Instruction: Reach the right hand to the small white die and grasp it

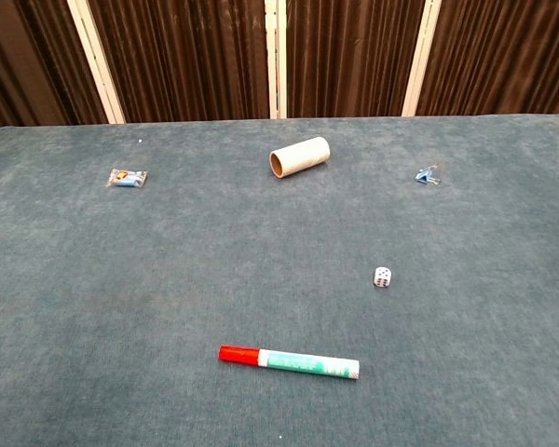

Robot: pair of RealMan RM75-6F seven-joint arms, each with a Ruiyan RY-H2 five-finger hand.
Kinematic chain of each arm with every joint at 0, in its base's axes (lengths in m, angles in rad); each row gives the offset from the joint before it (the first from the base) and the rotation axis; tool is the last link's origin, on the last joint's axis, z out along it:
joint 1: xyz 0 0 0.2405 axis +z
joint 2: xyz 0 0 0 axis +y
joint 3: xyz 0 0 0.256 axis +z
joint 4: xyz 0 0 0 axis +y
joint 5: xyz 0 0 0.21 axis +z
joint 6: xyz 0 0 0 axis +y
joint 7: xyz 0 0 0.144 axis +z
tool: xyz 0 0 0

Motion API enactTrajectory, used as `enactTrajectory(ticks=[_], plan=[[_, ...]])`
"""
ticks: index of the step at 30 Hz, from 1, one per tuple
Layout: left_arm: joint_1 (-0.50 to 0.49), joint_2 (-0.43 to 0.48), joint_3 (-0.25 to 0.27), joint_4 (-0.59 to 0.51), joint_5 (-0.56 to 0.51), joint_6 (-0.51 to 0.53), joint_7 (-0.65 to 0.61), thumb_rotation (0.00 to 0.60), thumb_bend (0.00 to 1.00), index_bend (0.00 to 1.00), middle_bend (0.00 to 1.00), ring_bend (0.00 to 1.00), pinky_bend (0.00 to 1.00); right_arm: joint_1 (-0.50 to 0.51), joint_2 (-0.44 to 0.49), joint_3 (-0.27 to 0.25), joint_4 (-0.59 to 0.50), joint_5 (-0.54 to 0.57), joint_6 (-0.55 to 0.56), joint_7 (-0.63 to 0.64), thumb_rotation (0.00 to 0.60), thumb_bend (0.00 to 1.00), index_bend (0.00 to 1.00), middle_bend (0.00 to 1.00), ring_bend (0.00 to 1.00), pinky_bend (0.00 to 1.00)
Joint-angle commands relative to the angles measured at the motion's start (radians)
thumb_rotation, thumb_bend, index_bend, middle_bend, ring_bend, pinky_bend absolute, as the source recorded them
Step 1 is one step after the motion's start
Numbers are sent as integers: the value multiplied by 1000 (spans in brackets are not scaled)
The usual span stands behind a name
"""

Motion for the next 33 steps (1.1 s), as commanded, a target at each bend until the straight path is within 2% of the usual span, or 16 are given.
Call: enactTrajectory(ticks=[1,4,8,11,15,28,33], plan=[[-1,3,-1,4,-4,-6,-9,600,72,0,0,0,0,45,-28,23,-41,28,-63,-36,600,153,262,0,0,0],[-2,6,-1,4,-5,-9,-14,600,72,0,0,0,0,93,-63,44,-80,56,-130,-87,600,179,335,20,0,0],[-1,12,-3,2,-6,-6,-26,600,72,0,0,0,0,157,-145,83,-98,119,-201,-172,600,199,372,56,0,0],[1,16,-2,2,-1,-1,-35,600,72,0,0,0,0,216,-251,119,-64,224,-283,-225,600,212,381,63,0,0],[1,18,-1,5,3,-2,-44,600,72,0,0,0,0,256,-340,159,-8,331,-316,-261,600,217,391,69,0,0],[-3,17,-6,9,-2,-7,-49,600,72,0,0,0,0,312,-462,173,85,451,-353,-291,600,180,389,70,0,0],[-4,17,-8,13,-11,-11,-49,600,72,0,0,0,0,313,-500,172,104,472,-344,-266,600,180,405,72,0,0]])
